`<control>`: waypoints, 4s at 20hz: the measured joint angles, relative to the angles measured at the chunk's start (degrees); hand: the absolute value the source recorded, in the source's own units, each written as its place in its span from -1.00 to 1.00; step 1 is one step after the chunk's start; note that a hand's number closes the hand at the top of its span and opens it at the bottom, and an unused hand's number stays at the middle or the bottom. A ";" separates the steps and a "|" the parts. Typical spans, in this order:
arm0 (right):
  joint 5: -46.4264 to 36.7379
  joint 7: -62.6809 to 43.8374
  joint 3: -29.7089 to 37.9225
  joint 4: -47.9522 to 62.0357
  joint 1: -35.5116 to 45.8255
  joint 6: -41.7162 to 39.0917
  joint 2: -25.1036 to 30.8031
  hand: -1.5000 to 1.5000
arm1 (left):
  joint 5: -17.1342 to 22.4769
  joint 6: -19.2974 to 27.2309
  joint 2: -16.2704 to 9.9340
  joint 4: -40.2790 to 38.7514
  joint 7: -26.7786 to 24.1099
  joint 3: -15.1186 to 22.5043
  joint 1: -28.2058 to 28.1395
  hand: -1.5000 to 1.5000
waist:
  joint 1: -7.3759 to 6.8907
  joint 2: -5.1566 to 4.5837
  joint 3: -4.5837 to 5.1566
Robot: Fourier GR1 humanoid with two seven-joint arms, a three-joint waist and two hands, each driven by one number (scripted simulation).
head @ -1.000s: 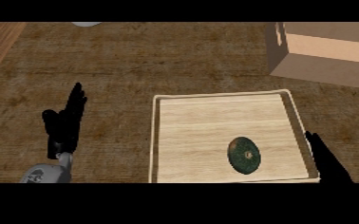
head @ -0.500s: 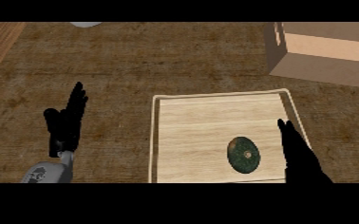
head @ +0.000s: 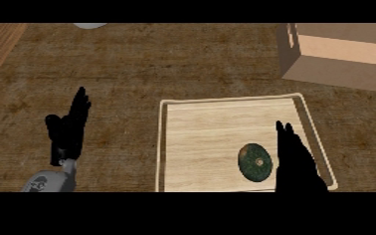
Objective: Pick the squash from the tray and place it in the cardboard box
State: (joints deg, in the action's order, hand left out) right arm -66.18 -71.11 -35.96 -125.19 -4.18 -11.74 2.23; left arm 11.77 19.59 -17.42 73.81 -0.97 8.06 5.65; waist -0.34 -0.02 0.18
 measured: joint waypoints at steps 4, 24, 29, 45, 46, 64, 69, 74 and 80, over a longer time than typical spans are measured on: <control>-0.03 -0.12 1.29 2.42 1.17 -0.25 -0.88 -1.00 | -0.62 0.51 0.93 -0.45 -0.33 0.15 0.46 0.00 | 0.02 -0.07 -0.05; 2.92 1.06 8.26 11.38 3.68 -1.19 -1.52 -1.00 | -1.61 -0.39 1.26 0.74 0.68 -0.81 -0.37 0.00 | -0.06 0.01 -0.12; 4.21 0.85 8.94 13.97 5.90 -1.15 -1.51 -1.00 | -1.88 -0.75 1.54 0.31 0.88 -1.22 0.39 0.00 | 0.00 -0.04 -0.13; 4.40 3.89 10.13 20.95 5.48 2.09 -1.62 1.00 | -3.23 -1.58 2.41 0.69 1.34 -2.87 0.07 0.00 | 0.16 0.05 -0.16; 4.77 4.77 10.73 21.25 5.68 1.91 -1.69 1.00 | -3.43 -1.79 2.54 0.45 1.18 -3.12 0.15 0.00 | 0.19 0.05 -0.17; 9.02 30.56 6.47 18.62 5.57 -4.16 12.90 1.00 | -4.68 -4.54 3.05 0.47 1.09 -5.71 -0.36 0.00 | 0.47 0.17 -0.26; 16.25 50.32 10.01 13.52 2.26 -5.30 27.50 1.00 | -4.53 -4.28 3.11 0.68 1.28 -6.16 -0.76 0.00 | 1.17 0.20 -0.32; 25.10 65.63 21.58 9.22 -0.58 -4.16 37.65 1.00 | -5.20 -3.68 3.81 1.68 0.99 -5.76 -2.15 0.00 | 1.30 0.23 -0.26; 40.55 72.41 39.97 1.65 -4.17 -7.17 42.97 1.00 | -5.32 -3.88 3.42 2.36 1.40 -6.32 -2.71 0.00 | 1.96 0.39 -0.19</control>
State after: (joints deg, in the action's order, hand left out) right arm -25.63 1.30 4.01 -123.53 -8.35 -18.92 45.20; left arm 6.46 15.70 -14.00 76.16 0.43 1.74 2.94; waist 1.62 0.37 -0.02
